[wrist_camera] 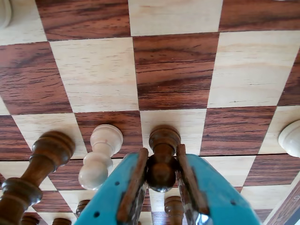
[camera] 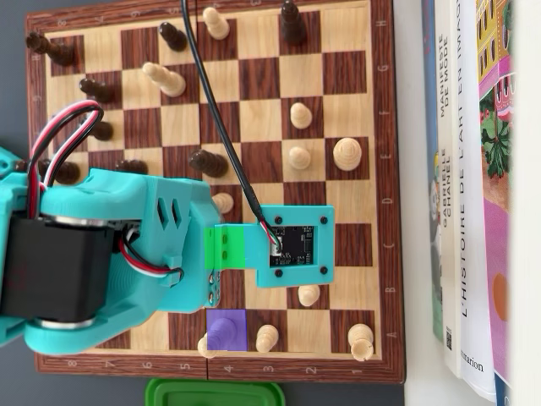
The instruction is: Play chess
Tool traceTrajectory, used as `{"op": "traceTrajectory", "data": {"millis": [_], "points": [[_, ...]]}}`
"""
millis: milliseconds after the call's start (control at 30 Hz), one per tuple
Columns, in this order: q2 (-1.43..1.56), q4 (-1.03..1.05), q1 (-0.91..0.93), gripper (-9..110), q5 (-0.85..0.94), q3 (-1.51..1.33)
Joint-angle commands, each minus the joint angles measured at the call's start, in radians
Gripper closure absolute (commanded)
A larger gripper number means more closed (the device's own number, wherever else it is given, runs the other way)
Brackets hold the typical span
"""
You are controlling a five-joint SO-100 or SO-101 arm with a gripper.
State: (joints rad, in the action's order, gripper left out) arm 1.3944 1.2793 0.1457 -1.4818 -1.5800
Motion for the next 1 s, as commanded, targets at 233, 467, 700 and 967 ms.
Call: {"op": "traceTrajectory", "data": {"millis": [233,467,700,967], "points": [[0.011,-0.008,0.023,99,0.035,0.055],[0.135,0.002,0.02,99,0.031,0.072],[0.305,0.003,0.032,99,-0.002,0.018],[0.538,0.005,0.155,99,0.003,-0.072]]}}
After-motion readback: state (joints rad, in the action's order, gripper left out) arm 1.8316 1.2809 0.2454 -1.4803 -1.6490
